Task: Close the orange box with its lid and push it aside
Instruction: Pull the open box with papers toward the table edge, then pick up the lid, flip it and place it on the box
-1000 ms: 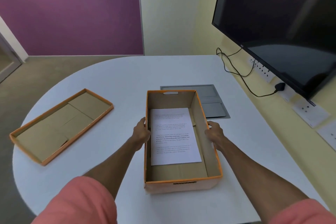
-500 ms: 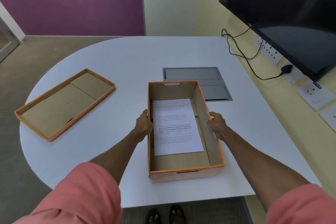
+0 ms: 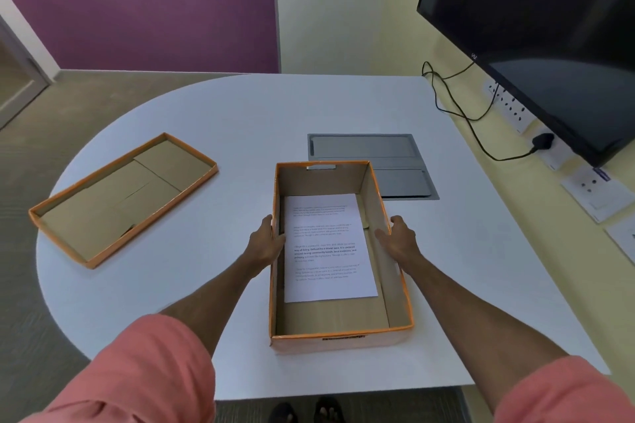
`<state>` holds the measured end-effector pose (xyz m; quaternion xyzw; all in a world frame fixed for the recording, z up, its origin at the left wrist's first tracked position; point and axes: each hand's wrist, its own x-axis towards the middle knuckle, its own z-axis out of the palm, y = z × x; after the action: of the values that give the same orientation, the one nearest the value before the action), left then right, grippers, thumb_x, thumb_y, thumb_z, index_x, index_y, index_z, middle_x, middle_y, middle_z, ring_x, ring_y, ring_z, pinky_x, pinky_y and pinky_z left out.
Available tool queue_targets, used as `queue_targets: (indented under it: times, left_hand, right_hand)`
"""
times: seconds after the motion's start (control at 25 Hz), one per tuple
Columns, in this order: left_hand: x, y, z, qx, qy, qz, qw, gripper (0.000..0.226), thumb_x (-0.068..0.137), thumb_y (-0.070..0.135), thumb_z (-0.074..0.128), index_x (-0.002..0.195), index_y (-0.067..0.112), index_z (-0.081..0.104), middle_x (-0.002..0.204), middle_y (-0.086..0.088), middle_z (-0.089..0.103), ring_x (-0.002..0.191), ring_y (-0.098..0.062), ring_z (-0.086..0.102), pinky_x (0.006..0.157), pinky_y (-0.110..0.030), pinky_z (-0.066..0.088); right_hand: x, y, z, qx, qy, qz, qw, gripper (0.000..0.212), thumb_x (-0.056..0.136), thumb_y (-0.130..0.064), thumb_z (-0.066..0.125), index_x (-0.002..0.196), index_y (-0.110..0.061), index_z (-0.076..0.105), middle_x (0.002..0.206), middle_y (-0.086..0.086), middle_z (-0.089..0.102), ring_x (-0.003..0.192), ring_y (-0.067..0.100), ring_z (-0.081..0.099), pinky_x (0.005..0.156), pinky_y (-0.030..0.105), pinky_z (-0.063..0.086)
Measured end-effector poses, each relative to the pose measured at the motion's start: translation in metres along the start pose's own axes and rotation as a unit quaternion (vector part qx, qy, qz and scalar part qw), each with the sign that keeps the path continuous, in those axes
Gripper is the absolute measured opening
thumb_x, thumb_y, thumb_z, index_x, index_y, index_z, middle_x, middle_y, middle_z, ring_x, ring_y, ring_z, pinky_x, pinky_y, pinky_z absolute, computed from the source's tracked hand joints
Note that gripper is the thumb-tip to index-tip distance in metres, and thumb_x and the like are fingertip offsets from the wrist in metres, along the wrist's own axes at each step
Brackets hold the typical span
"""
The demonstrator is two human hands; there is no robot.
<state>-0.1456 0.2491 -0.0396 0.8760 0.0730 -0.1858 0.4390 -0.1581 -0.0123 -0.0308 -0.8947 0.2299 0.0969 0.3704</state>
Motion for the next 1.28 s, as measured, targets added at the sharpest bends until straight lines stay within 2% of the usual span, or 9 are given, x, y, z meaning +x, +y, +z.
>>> queue_targets:
  times: [0.12, 0.24, 0.36, 0.48, 0.64, 1.04, 1.28]
  left_hand:
    - [0.001, 0.004, -0.014, 0.074, 0.000, 0.038, 0.997, 0.069, 0.100, 0.038, 0.041, 0.154, 0.008, 0.011, 0.162, -0.014, 0.019, 0.147, -0.035, 0.026, 0.117, -0.046, 0.028]
    - [0.002, 0.006, -0.035, 0.143, 0.030, 0.066, 0.987, 0.067, 0.101, 0.042, 0.034, 0.154, 0.006, 0.014, 0.162, -0.012, 0.019, 0.149, -0.027, 0.021, 0.120, -0.039, 0.021]
    - [0.003, 0.008, -0.059, 0.213, 0.080, 0.089, 0.970, 0.064, 0.101, 0.043, 0.033, 0.152, 0.007, 0.020, 0.160, -0.011, 0.027, 0.146, -0.026, 0.027, 0.117, -0.040, 0.025]
    - [0.001, 0.005, -0.085, 0.284, 0.114, 0.098, 0.947, 0.066, 0.100, 0.047, 0.032, 0.153, 0.009, 0.020, 0.161, -0.012, 0.024, 0.147, -0.026, 0.024, 0.120, -0.044, 0.022]
    - [-0.004, -0.006, -0.123, 0.313, 0.148, 0.091, 0.934, 0.067, 0.099, 0.049, 0.032, 0.154, 0.012, 0.018, 0.161, -0.011, 0.022, 0.148, -0.026, 0.021, 0.120, -0.045, 0.021]
    - [0.001, -0.082, -0.225, 0.307, 0.173, 0.001, 0.936, 0.069, 0.098, 0.047, 0.038, 0.154, 0.013, 0.017, 0.163, -0.011, 0.015, 0.150, -0.025, 0.017, 0.120, -0.047, 0.015]
    - [0.049, -0.158, -0.300, 0.297, 0.131, -0.018, 0.946, 0.069, 0.098, 0.048, 0.037, 0.154, 0.014, 0.016, 0.164, -0.008, 0.011, 0.151, -0.023, 0.013, 0.122, -0.047, 0.013]
  right_hand:
    - [0.005, -0.017, 0.001, -0.114, 0.041, -0.052, 0.991, 0.062, 0.096, -0.037, 0.052, 0.143, -0.003, 0.032, 0.146, 0.019, 0.043, 0.134, 0.037, 0.042, 0.111, 0.051, 0.035]
    - [0.007, -0.039, 0.007, -0.233, 0.096, -0.153, 0.955, 0.062, 0.096, -0.048, 0.042, 0.140, -0.005, 0.037, 0.145, 0.016, 0.043, 0.136, 0.033, 0.038, 0.113, 0.050, 0.029]
    - [0.007, -0.066, 0.017, -0.289, 0.091, -0.224, 0.926, 0.071, 0.097, -0.055, 0.033, 0.147, -0.005, 0.029, 0.154, 0.016, 0.032, 0.143, 0.032, 0.025, 0.117, 0.049, 0.021]
    - [0.005, -0.093, 0.032, -0.301, 0.059, -0.257, 0.916, 0.078, 0.096, -0.059, 0.030, 0.153, -0.007, 0.018, 0.161, 0.014, 0.019, 0.150, 0.033, 0.010, 0.121, 0.053, 0.007]
    - [-0.002, -0.137, 0.057, -0.289, 0.043, -0.307, 0.906, 0.080, 0.094, -0.062, 0.030, 0.152, -0.008, 0.021, 0.160, 0.015, 0.020, 0.149, 0.035, 0.011, 0.120, 0.055, 0.006]
    - [-0.020, -0.251, 0.165, -0.285, -0.037, -0.381, 0.879, 0.083, 0.093, -0.064, 0.025, 0.154, -0.008, 0.014, 0.163, 0.017, 0.007, 0.151, 0.033, -0.002, 0.121, 0.053, -0.003]
    - [-0.020, -0.318, 0.267, -0.275, -0.065, -0.361, 0.889, 0.080, 0.093, -0.063, 0.029, 0.151, -0.008, 0.022, 0.161, 0.017, 0.015, 0.151, 0.032, 0.003, 0.122, 0.053, 0.000]
